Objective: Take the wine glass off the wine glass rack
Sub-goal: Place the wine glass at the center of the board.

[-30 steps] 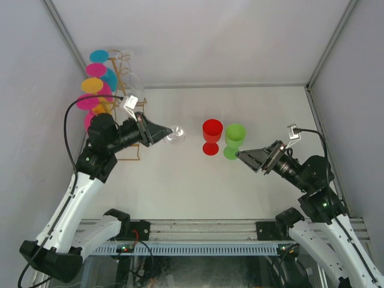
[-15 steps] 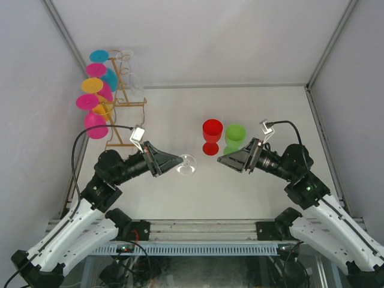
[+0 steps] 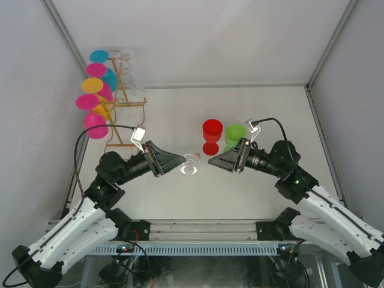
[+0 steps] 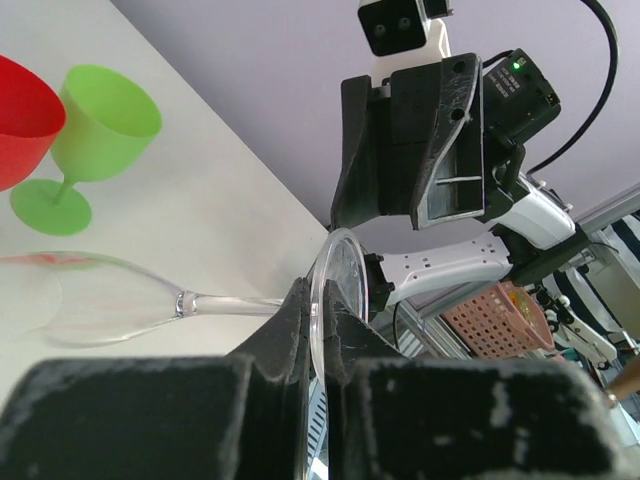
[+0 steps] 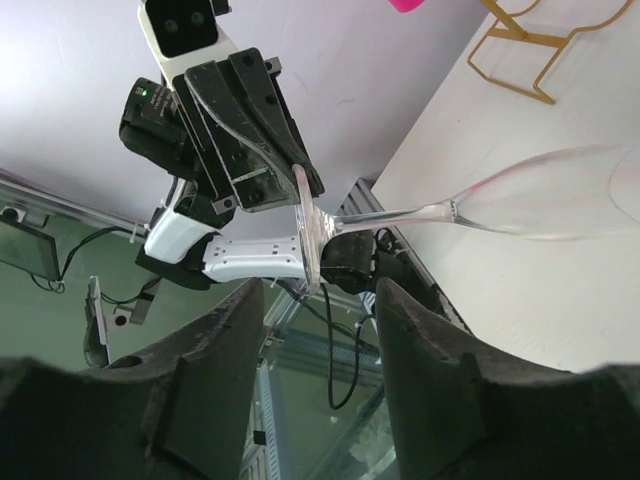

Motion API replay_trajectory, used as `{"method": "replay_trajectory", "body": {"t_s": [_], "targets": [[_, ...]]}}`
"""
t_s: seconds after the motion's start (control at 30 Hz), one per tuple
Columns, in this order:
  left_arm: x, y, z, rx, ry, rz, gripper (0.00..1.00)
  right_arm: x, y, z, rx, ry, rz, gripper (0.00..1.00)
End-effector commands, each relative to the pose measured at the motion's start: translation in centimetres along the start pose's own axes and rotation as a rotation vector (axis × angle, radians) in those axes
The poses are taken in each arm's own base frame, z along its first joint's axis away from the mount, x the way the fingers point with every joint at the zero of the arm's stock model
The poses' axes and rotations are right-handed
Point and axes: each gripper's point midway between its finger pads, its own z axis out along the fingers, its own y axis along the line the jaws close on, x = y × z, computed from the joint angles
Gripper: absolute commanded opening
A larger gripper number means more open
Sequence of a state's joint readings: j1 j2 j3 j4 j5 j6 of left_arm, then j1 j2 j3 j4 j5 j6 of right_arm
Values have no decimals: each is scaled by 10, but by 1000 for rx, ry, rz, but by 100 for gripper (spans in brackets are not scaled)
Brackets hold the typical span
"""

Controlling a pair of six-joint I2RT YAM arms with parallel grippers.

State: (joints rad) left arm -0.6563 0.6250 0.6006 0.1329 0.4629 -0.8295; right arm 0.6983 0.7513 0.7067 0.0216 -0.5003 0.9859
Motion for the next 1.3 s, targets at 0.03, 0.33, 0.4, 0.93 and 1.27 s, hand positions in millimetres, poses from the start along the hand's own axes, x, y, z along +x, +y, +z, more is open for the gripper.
{"method": "replay_trajectory", "body": {"t_s": [0.03,0.33,0.4,0.93,1.27], "targets": [[-13,-17,2,67,-49,24,0,-12,17,12,-62,-49,7,45],[-11,-16,2,62,-48,24,0,4,26,27,-98,32,-8,44],[-10,-17,2,63,-39,23,0,2,28,28,-106,27,-5,43],[-3,-14,-3,46,-30,22,0,8,36,48,-158,82,4,18],[3,-14,-5,40,8,12,13,0,42,48,-148,37,-95,0]]}}
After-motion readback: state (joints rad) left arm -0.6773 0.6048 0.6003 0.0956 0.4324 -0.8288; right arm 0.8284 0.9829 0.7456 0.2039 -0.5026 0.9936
